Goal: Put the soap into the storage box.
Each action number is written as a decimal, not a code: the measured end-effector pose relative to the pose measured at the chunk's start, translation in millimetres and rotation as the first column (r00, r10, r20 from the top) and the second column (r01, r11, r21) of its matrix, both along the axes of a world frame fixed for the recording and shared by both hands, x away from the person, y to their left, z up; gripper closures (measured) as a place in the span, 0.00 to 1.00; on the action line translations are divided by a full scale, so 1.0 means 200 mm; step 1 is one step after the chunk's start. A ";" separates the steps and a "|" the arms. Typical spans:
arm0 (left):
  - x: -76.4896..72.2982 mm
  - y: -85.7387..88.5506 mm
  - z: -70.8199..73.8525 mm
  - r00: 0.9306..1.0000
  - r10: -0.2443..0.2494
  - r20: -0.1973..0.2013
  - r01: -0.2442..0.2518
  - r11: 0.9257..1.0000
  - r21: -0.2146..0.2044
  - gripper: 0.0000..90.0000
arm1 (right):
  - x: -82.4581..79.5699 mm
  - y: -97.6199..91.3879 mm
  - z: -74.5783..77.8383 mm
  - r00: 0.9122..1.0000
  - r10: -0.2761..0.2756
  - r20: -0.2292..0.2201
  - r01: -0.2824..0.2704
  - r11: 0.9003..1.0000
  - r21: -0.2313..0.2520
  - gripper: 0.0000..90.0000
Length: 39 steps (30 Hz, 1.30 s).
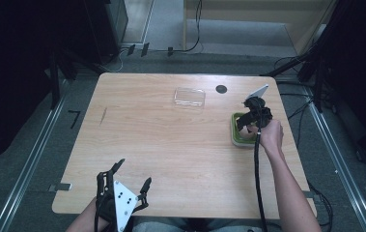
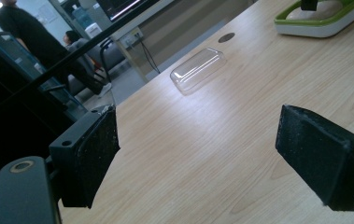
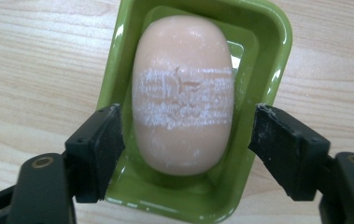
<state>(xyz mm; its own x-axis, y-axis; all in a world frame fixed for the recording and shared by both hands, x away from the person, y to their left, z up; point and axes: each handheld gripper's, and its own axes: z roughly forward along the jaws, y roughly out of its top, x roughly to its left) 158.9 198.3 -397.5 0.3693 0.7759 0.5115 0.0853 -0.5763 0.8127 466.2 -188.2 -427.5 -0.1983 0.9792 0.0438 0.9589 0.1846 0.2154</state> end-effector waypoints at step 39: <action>-0.01 0.00 0.00 1.000 0.001 0.001 -0.001 1.000 0.001 0.16 | -0.48 -0.04 0.15 0.983 0.180 0.025 -0.178 0.982 -0.071 0.15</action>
<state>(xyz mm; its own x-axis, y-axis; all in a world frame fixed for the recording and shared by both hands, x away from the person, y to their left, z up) 157.6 198.7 -397.3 0.3680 0.7756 0.5128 0.0853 -0.5773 0.8120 370.6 -195.3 -397.0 -0.3705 0.9283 -0.0311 0.9023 0.3677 0.2253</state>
